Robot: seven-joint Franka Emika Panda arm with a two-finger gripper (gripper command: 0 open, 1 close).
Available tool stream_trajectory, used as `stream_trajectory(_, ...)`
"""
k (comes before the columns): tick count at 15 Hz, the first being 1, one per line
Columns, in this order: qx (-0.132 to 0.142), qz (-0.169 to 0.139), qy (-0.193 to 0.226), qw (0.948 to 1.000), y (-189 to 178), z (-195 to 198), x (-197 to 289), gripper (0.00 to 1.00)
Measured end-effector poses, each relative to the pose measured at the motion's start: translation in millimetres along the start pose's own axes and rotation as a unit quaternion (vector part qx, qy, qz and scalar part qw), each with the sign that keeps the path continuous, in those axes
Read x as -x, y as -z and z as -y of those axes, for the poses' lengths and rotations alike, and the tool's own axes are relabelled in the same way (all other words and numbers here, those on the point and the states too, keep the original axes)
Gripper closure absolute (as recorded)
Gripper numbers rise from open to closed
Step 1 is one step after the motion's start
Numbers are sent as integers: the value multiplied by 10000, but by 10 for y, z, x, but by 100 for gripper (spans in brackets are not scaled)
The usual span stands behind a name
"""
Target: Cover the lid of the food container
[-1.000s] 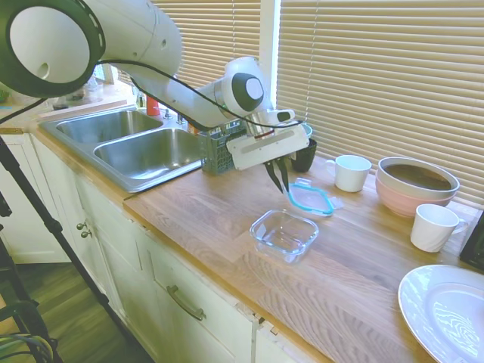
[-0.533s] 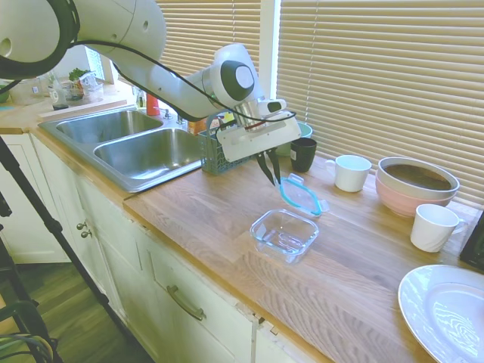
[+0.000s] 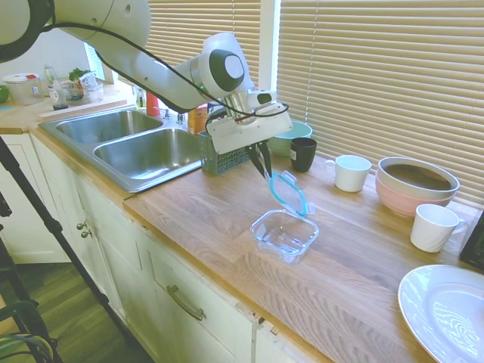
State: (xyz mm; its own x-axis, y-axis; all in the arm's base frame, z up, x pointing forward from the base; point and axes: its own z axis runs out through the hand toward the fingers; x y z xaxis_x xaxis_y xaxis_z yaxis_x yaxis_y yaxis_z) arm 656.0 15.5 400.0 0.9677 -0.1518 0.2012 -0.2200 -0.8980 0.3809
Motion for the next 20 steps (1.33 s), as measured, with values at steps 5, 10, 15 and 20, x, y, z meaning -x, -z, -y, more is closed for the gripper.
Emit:
stream_trajectory(5, -79, -69, -109, 9999, 178, 203, 111, 100)
stream_trajectory(10, -168, -108, -260, 9995, 453, 366, 292, 100)
stream_trajectory(15, -412, -70, -584, 9974, 759, 424, 488, 100)
stream_trajectory(20, -666, 18, -1163, 9910, 912, 297, 536, 100)
